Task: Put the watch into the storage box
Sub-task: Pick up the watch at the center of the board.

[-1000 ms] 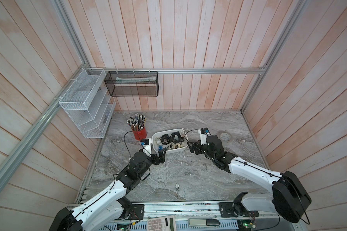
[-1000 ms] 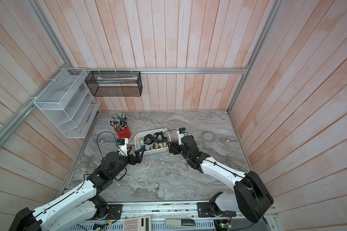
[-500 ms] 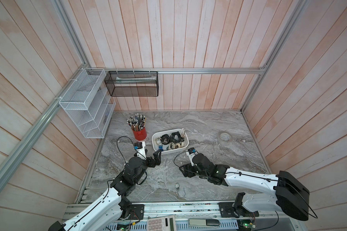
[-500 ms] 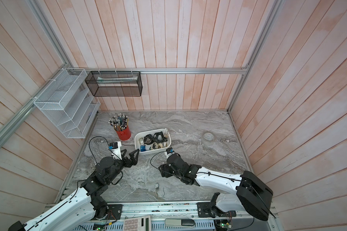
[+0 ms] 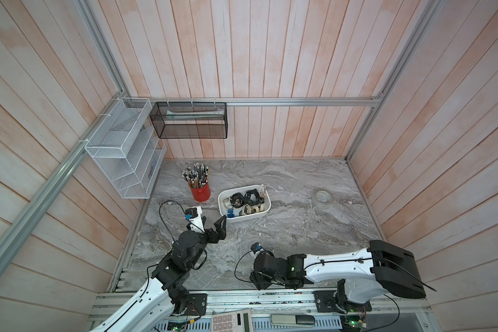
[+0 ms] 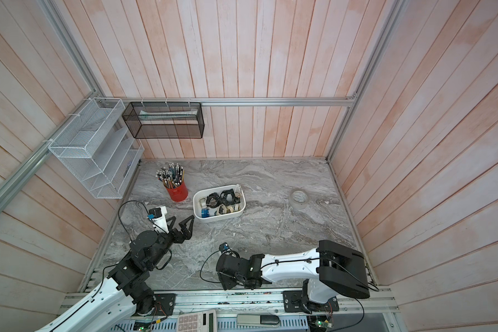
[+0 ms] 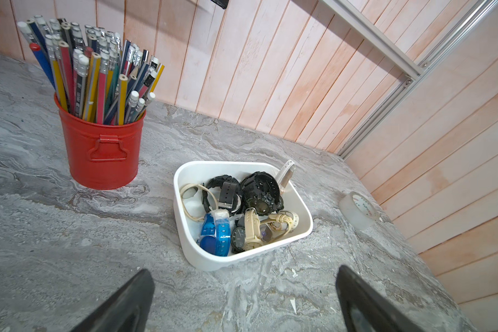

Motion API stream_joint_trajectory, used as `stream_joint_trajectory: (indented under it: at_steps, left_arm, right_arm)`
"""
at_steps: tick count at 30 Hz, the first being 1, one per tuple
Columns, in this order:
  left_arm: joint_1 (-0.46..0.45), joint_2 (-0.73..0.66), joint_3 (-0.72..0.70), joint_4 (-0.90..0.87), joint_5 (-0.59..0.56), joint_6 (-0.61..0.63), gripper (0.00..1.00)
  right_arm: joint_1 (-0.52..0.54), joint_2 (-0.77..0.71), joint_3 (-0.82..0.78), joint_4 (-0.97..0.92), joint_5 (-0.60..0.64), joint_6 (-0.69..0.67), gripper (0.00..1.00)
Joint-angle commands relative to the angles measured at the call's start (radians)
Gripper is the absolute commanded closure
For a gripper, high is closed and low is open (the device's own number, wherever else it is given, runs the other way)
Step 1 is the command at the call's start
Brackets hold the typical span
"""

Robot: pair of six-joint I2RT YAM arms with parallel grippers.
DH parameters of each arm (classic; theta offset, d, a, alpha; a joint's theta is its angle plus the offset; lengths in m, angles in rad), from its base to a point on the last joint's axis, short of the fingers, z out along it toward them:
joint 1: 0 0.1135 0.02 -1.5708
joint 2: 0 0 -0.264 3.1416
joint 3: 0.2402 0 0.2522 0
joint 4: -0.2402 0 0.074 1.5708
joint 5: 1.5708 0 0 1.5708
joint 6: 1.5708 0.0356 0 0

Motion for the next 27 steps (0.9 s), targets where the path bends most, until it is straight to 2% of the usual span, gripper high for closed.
stream_joint_trajectory:
  at_steps: [1,17,25,27]
  left_arm:
    - [0.007,-0.027,-0.015,-0.036,-0.025,-0.004,0.00]
    - [0.006,-0.048,-0.005,-0.062,-0.034,-0.002,0.00]
    - [0.007,-0.066,-0.009,-0.072,-0.040,0.000,0.00]
    - [0.008,-0.063,-0.008,-0.070,-0.040,0.001,0.01]
  right_arm:
    - [0.011,0.038,0.052,-0.054,0.001,0.027,0.37]
    - [0.010,0.233,0.173,-0.222,0.032,0.038,0.69]
    - [-0.044,0.249,0.158,-0.213,0.023,0.029,0.99]
    - [-0.047,0.239,0.162,-0.211,0.031,0.024,1.00]
